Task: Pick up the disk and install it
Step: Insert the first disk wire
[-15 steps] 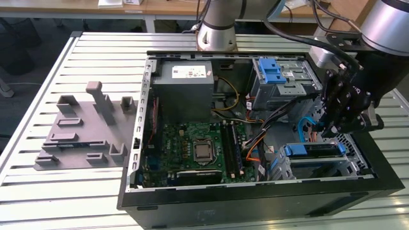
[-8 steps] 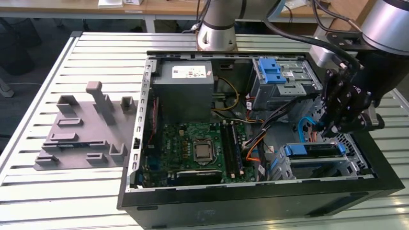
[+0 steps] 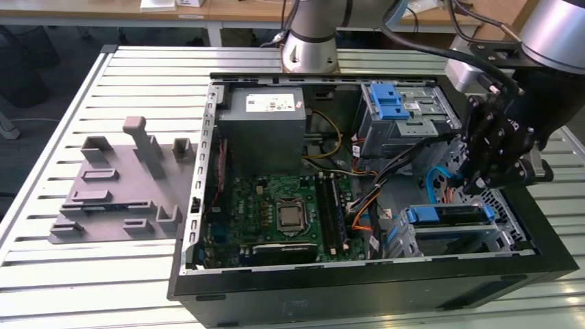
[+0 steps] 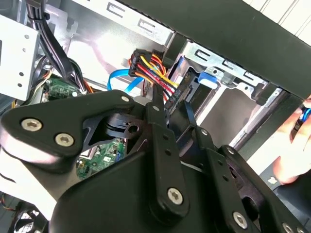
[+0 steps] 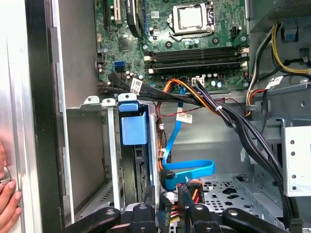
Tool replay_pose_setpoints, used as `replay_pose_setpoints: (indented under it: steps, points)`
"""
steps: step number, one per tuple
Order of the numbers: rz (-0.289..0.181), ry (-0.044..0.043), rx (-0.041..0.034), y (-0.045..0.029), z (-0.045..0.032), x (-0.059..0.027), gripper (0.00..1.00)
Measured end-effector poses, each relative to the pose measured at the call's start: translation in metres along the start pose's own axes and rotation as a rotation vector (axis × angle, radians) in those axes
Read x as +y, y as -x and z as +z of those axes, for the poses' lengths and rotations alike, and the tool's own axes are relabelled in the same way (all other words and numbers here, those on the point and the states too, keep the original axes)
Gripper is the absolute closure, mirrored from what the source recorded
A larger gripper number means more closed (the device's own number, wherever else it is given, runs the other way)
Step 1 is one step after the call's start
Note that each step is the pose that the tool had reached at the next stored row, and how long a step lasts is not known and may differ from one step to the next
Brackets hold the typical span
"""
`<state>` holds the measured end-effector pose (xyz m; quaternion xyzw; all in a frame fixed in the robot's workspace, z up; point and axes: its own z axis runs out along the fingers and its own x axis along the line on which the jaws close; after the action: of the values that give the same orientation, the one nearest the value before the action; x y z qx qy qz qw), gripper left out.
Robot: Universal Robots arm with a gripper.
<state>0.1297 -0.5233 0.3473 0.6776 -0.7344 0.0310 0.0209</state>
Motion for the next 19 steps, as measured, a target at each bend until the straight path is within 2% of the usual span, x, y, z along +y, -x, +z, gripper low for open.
replay_pose_setpoints:
  steps: [4, 7, 13, 17, 18, 19]
  points:
    - [0.0, 0.0022, -0.0001, -0.0003, -0.004, -0.0004, 0.67]
    - [-0.001, 0.0101, 0.0005, -0.0002, -0.0055, -0.0026, 0.67]
    - [-0.001, 0.0245, 0.0021, 0.0007, -0.0054, -0.0125, 0.67]
    - [-0.001, 0.0258, 0.0025, 0.0008, -0.0055, -0.013, 0.69]
    - [-0.001, 0.0258, 0.0025, 0.0008, -0.0055, -0.013, 0.75]
    - [-0.001, 0.0258, 0.0025, 0.0008, -0.0055, -0.013, 0.75]
